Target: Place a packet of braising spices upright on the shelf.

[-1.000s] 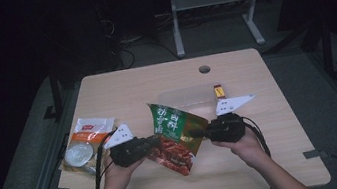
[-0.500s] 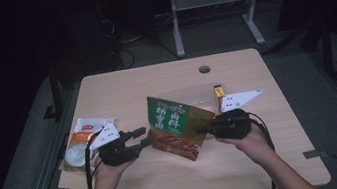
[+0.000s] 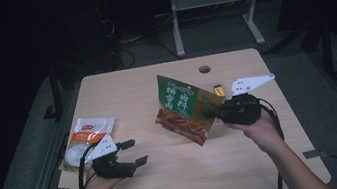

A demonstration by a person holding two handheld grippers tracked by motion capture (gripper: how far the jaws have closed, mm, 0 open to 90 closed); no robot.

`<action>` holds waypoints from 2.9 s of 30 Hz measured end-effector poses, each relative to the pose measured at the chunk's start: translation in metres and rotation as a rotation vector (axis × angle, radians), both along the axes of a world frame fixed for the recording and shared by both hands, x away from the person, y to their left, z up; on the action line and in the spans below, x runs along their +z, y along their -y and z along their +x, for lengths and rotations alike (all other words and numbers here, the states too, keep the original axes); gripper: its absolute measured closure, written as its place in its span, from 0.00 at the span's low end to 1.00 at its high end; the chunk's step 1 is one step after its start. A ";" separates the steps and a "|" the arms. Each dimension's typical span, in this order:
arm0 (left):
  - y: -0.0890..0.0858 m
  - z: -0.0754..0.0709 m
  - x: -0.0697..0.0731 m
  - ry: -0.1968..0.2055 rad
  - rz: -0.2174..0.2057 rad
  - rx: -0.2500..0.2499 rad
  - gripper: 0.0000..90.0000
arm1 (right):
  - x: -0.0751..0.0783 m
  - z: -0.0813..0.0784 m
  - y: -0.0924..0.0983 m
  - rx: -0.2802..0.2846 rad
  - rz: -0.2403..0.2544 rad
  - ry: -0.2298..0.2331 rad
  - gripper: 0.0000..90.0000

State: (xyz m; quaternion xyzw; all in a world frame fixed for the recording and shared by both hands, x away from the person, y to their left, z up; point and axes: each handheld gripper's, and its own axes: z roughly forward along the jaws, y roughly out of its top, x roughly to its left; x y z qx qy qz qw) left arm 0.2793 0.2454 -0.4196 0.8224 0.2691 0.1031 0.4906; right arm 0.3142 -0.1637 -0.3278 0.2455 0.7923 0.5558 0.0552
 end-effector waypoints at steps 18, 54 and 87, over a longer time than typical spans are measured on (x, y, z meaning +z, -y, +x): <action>0.000 0.003 -0.015 -0.041 0.073 0.006 0.17 | 0.032 0.031 0.022 -0.159 0.002 0.065 1.00; 0.009 0.003 -0.025 -0.038 0.150 -0.030 0.16 | 0.000 0.046 0.040 -0.317 -0.089 -0.011 1.00; 0.012 0.003 -0.027 -0.044 0.174 -0.050 0.16 | -0.027 0.054 0.025 -0.307 -0.149 -0.048 1.00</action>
